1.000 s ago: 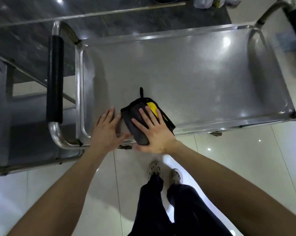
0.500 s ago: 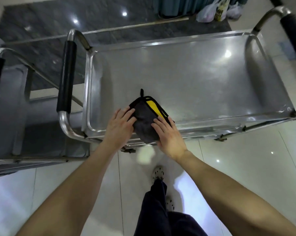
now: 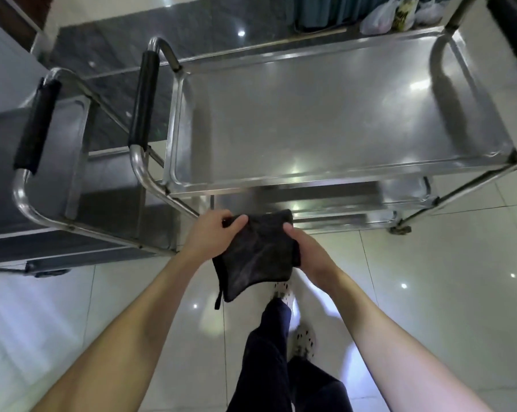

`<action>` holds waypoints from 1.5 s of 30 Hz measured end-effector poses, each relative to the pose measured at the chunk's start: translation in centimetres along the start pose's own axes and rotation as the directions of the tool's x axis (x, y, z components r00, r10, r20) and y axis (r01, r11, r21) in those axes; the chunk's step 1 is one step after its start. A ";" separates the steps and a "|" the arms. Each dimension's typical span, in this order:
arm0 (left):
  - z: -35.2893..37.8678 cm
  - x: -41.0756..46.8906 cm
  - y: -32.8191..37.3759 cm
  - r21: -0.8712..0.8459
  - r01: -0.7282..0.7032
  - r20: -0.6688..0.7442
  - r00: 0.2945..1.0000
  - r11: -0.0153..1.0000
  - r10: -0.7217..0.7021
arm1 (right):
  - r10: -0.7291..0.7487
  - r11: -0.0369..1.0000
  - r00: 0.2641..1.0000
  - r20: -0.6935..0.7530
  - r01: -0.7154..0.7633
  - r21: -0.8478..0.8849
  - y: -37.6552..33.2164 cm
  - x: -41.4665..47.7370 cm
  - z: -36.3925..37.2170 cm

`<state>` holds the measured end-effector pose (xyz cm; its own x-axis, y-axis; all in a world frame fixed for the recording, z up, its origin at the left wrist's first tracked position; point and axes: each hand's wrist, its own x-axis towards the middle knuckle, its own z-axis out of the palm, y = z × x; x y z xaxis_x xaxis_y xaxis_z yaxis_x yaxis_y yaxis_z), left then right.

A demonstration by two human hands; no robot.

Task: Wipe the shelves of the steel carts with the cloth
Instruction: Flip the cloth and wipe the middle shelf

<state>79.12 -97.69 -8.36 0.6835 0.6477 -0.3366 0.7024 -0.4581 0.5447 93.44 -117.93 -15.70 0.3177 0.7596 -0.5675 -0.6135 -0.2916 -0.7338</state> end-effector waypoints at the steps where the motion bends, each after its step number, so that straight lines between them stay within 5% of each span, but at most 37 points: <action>1: 0.2 -0.4 -0.7 -0.217 0.112 0.079 0.992 0.970 -0.097 | -0.024 0.997 0.999 -0.022 0.022 -0.075 1.1 -0.2 0.3; 3: 1.1 -1.6 -2.7 -0.649 0.396 0.329 0.916 0.650 -0.230 | -0.093 0.982 0.976 -0.197 0.057 -0.182 2.8 0.0 0.7; 5: 2.8 -3.1 -5.1 -0.804 0.515 0.479 0.857 0.298 -0.189 | -0.105 0.985 0.957 -0.271 0.063 -0.159 4.5 0.5 0.7; 7: 4.9 -3.8 -6.8 -0.832 0.530 0.495 0.843 0.167 -0.208 | -0.078 0.995 0.955 -0.287 0.058 -0.076 5.7 0.9 0.7; 11: 9.0 -2.9 -9.2 -0.764 0.464 0.229 0.845 0.449 -0.483 | -0.077 0.958 0.948 -0.310 -0.016 -0.286 7.8 3.2 0.9; 16: 12.8 0.6 -12.7 -0.590 0.379 0.096 0.910 0.713 -0.404 | -0.008 0.798 0.938 -0.347 -0.203 -0.568 10.9 8.9 0.0; 19: 14.1 4.5 -14.2 -0.529 0.294 -0.014 0.935 0.796 -0.355 | -0.069 0.730 0.943 -0.326 -0.175 -0.660 10.3 13.4 -0.6; 23: 13.8 10.0 -15.7 -0.618 0.151 -0.032 0.976 0.772 -0.216 | -0.191 0.853 0.906 -0.379 -0.039 -0.521 7.4 19.4 -0.9; 27: 15.2 12.6 -16.9 -0.147 0.025 0.088 0.996 0.989 -0.012 | -0.261 0.894 0.894 -0.363 0.082 -0.440 6.4 22.1 -1.6; 33: 19.9 14.8 -17.0 0.013 -0.136 -0.265 0.955 0.991 0.134 | -0.331 0.918 0.906 -0.265 0.244 -0.314 6.5 24.9 -0.7; 40: 18.9 21.0 -20.6 -0.136 -0.375 -0.239 0.911 0.917 0.337 | -0.480 0.863 0.857 -0.185 0.424 -0.275 5.2 29.6 -3.3; 45: 19.1 23.3 -21.6 -0.561 -0.248 -0.319 0.945 0.790 0.070 | -0.622 0.769 0.737 -0.264 0.513 -0.381 4.7 34.1 -6.9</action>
<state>83.70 -84.34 -42.60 0.6318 0.7743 -0.0348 0.2738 -0.1809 0.9446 106.42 -97.37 -41.08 0.8067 0.5878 -0.0603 -0.0334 -0.0566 -0.9978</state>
